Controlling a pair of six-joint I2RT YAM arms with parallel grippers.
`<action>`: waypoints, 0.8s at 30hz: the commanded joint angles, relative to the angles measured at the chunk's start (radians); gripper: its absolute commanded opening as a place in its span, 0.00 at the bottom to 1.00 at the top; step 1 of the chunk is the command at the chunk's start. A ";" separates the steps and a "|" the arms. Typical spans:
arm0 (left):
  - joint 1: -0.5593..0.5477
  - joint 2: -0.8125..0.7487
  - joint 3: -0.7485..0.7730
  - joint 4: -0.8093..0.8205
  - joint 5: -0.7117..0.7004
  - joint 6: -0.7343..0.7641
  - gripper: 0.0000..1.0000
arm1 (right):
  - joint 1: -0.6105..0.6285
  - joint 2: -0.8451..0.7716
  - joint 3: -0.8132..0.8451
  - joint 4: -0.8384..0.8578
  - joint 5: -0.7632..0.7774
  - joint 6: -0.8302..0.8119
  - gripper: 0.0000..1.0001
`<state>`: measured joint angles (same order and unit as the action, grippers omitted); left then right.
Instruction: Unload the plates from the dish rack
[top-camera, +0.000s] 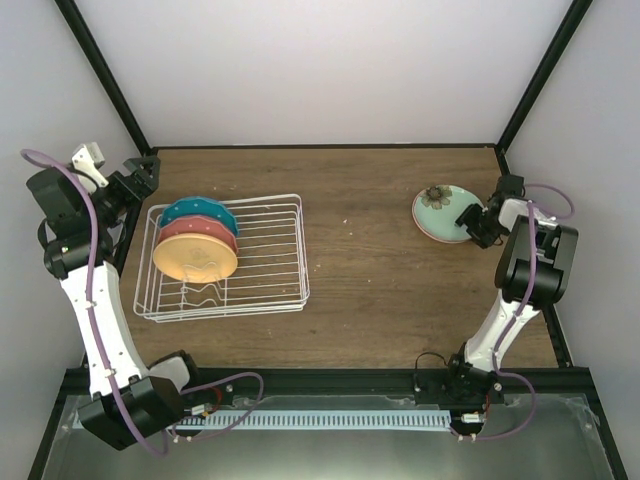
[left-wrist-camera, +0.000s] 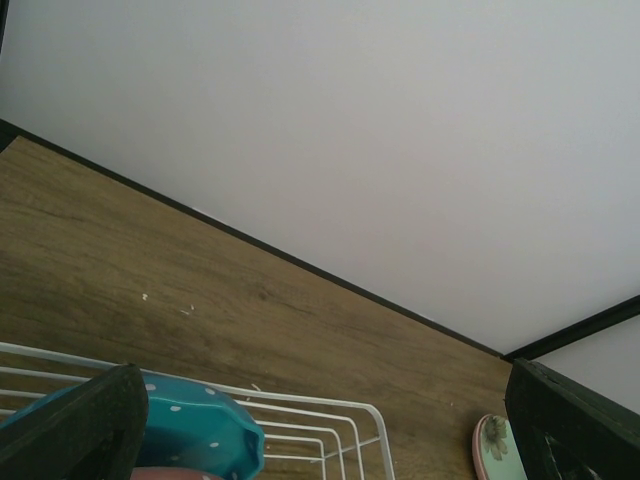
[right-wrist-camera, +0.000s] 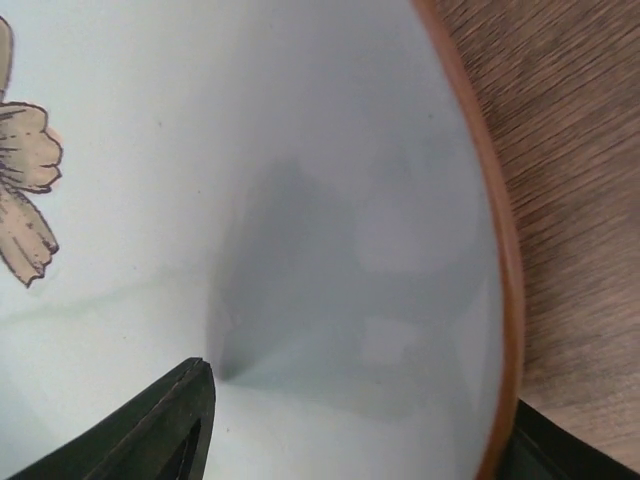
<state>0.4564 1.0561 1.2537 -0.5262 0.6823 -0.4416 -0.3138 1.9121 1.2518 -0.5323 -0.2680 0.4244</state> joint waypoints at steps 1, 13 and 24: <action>-0.001 -0.027 -0.004 -0.003 0.007 0.016 1.00 | -0.005 -0.098 0.014 0.006 -0.022 0.006 0.63; 0.000 -0.012 0.006 -0.007 0.015 0.028 1.00 | -0.034 -0.288 0.000 0.040 -0.115 -0.015 0.65; -0.001 -0.008 0.021 -0.026 -0.001 0.038 1.00 | 0.241 -0.418 -0.005 0.213 -0.336 -0.152 0.63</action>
<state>0.4564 1.0462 1.2545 -0.5434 0.6823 -0.4149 -0.2909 1.5875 1.1950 -0.4538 -0.4404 0.3836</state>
